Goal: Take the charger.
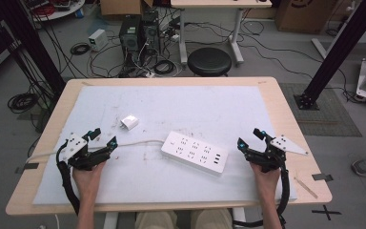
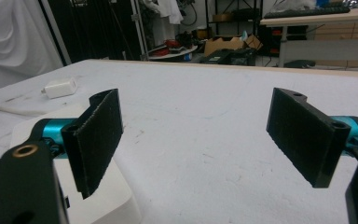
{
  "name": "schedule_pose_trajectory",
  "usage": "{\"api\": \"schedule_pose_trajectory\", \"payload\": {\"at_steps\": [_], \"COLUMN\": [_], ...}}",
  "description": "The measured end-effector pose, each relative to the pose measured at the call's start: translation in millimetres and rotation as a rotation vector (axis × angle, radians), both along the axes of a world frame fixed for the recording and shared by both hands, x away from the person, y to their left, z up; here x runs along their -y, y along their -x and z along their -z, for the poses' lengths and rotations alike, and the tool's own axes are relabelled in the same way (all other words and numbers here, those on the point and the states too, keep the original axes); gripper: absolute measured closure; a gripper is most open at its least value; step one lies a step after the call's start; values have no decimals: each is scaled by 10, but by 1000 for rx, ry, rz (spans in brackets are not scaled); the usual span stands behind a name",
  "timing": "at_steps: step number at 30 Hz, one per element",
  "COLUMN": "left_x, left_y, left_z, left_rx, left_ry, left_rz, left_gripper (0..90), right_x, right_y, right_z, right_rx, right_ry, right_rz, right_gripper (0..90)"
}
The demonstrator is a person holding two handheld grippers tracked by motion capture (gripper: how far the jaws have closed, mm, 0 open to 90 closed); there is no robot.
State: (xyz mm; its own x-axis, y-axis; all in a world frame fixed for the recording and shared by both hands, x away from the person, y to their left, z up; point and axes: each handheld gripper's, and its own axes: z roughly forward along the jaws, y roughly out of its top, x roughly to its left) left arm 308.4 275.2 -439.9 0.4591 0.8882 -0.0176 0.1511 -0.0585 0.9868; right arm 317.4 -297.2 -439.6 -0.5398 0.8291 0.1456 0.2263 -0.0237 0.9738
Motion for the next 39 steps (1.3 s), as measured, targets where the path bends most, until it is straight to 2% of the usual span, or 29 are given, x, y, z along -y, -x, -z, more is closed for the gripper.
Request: {"api": "schedule_pose_trajectory", "payload": {"at_steps": [7, 12, 22, 24, 26, 27, 29, 30, 32, 35, 37, 39], "left_x": [-10, -19, -11, -54, -71, -82, -95, -104, -115, -113, -97, -81], "left_y": [-1, 14, 12, -1, -1, -2, -2, 8, 6, -6, -66, -80], "left_z": [1, 6, 4, -3, -7, -8, -14, -48, -106, -174, -283, -311], "left_rx": [1, 8, 10, -7, -19, -34, -45, -65, -74, -90, -136, -143], "left_ry": [1, 25, 14, 44, 53, 73, 65, 47, 35, 29, 18, 4], "left_rz": [4, 15, 44, 40, 39, 46, 51, 56, 73, 89, 128, 132], "left_gripper": [272, 272, 272, 285, 285, 285, 285, 285, 285, 284, 284, 283], "right_x": [-10, -16, -9, -12, -12, -16, -18, -22, -12, -9, -14, -18], "right_y": [0, 2, -3, -5, -5, -3, -2, 2, -2, -5, -9, -7], "right_z": [-1, -1, -2, -2, -2, -4, -4, -4, -3, -3, -4, -4], "right_rx": [5, -3, 1, -4, -6, -10, -9, -7, 2, -6, -9, -8], "right_ry": [11, 7, 9, 6, 7, 5, 7, 8, 7, -3, 4, 6], "right_rz": [-9, -10, -12, -13, -13, -12, -12, -8, -8, -10, -16, -13], "right_gripper": [187, 187, 188, 188, 188, 187, 188, 188, 188, 188, 188, 187]}}
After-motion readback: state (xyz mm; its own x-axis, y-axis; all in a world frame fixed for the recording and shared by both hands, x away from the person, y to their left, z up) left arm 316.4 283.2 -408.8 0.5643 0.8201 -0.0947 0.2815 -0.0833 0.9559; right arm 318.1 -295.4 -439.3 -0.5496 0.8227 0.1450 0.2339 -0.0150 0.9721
